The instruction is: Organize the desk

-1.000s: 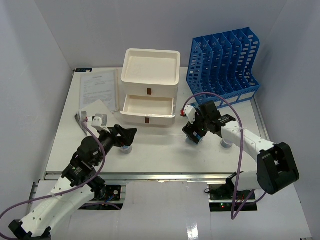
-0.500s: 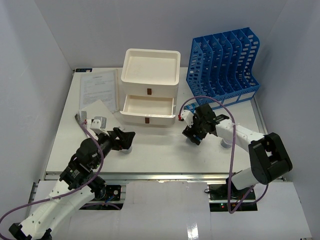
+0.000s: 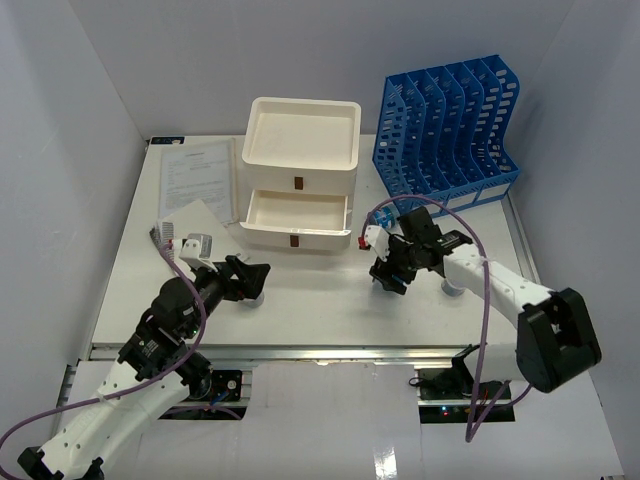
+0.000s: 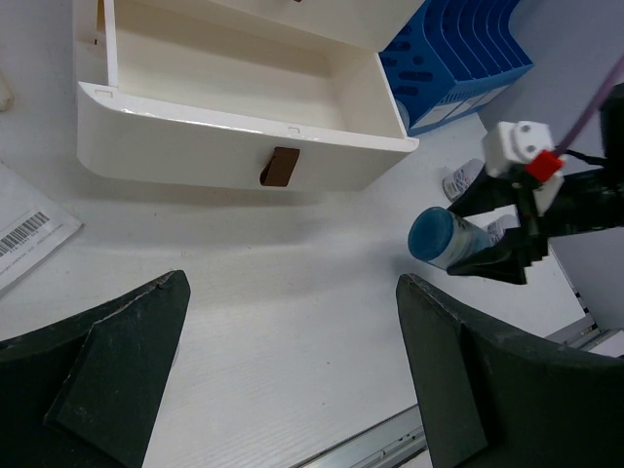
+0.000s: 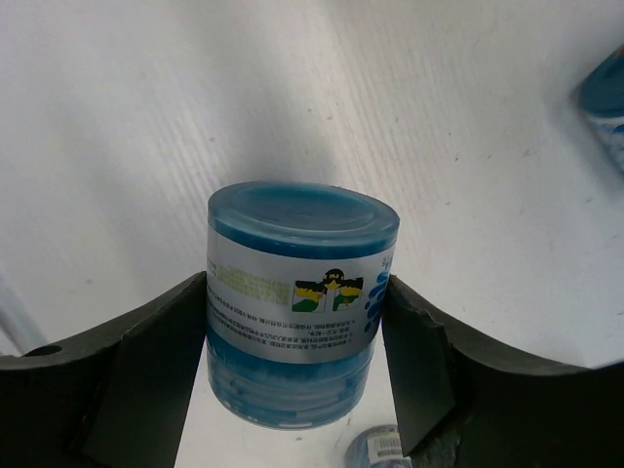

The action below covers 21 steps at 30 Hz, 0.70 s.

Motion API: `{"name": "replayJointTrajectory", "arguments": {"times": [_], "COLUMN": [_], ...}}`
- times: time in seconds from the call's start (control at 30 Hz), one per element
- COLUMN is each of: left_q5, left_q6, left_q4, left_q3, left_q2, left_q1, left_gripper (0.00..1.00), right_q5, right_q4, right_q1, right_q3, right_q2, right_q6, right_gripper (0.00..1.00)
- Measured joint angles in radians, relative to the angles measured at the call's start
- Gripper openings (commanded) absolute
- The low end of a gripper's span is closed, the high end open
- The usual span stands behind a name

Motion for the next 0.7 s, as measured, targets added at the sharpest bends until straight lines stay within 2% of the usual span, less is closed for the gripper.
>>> {"name": "replayJointTrajectory", "arguments": {"times": [0.17,0.27,0.5,0.7], "left_q5": [0.004,0.006,0.016,0.019], "left_q6": [0.000,0.000,-0.002,-0.010], "left_q4": [0.000,0.000,0.000,-0.002], "left_q3": [0.000,0.000,0.000,0.001], "left_q2": [0.000,0.000,0.000,-0.005], "left_q1": [0.000,0.000,0.000,0.000], "left_gripper": [0.98,0.98,0.98,0.98], "right_q5": [-0.136,-0.201,-0.216,-0.115], "right_q4": [-0.107,-0.140,-0.088,0.003], "right_q1": [0.001,0.010,0.101,0.198], "right_q3": [0.109,0.229,0.487,0.629], "right_q2": [-0.160,-0.186,-0.025,0.161], "right_q6": [-0.102,-0.137,-0.125,-0.095], "right_gripper": [0.18,0.18,0.20,0.22]}}
